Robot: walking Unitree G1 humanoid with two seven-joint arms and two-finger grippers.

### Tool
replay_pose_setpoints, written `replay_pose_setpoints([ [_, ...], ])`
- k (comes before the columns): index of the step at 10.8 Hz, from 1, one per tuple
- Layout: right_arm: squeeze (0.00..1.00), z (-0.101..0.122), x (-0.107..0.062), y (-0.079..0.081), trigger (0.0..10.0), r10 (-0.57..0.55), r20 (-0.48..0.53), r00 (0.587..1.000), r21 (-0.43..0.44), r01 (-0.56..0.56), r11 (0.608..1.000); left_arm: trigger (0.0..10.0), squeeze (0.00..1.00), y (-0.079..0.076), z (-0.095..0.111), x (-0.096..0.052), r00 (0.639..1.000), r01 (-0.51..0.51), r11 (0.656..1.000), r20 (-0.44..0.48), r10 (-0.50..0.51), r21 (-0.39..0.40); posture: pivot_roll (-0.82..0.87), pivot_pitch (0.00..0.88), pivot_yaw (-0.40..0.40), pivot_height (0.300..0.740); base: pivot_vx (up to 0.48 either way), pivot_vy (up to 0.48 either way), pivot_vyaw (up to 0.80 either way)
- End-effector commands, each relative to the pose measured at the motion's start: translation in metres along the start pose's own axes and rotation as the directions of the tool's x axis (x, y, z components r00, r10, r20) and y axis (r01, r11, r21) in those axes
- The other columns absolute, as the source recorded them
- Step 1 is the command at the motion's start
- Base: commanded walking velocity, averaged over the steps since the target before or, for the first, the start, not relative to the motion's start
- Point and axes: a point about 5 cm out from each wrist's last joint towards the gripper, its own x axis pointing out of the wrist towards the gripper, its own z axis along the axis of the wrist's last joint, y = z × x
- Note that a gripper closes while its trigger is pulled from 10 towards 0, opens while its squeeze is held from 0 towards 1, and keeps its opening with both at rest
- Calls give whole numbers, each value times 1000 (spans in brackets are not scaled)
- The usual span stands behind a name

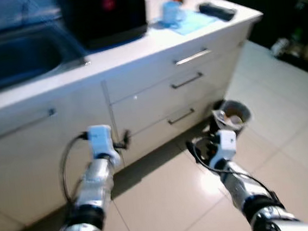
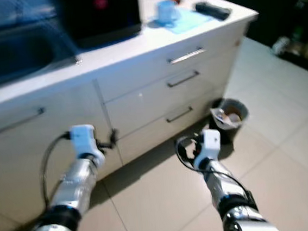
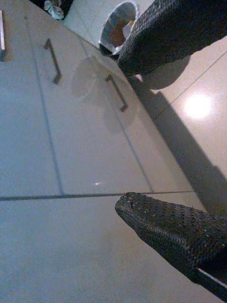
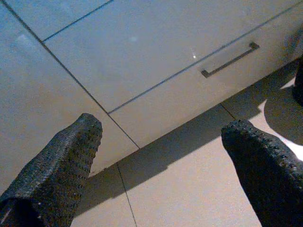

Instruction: Kitchen organization

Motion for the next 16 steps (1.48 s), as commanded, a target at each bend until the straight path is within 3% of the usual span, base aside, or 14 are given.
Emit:
replay_pose_setpoints([
  [1, 0, 1, 2, 4, 10000, 8, 7, 1000, 13, -8, 1000, 10000, 0, 7, 1, -2, 1000, -22, 1000, -1, 22, 17, 24, 0, -59, 740, 0, 0, 800],
  [5, 0, 6, 2, 0, 10000, -14, 16, 1000, 0, 14, 1000, 10000, 0, 10, 4, -4, 999, -49, 999, -6, 49, -8, 25, 0, -68, 740, 0, 0, 800],
  [8, 0, 10, 2, -1, 10000, -10, 25, 1000, 5, 10, 1000, 10000, 0, 11, 20, -5, 997, -69, 997, 46, 67, 40, 30, 0, -75, 740, 0, 0, 792],
  [11, 0, 13, 2, -4, 10000, -66, 44, 997, -35, 67, 997, 10000, 0, 12, 22, -7, 996, -80, 997, 42, 79, 10, 33, 0, -75, 740, 0, 0, 0],
  [14, 0, 20, 3, 2, 10000, -50, 107, 993, -28, 53, 998, 10000, 0, 12, 22, -9, 996, -81, 997, 33, 81, -13, 31, 0, -72, 740, 0, 356, 0],
  [16, 0, 23, 2, 1, 10000, -118, 156, 981, -23, 123, 992, 10000, 0, 12, 24, -8, 996, -82, 997, 34, 82, -17, 28, 0, -70, 740, 0, 480, 0],
])
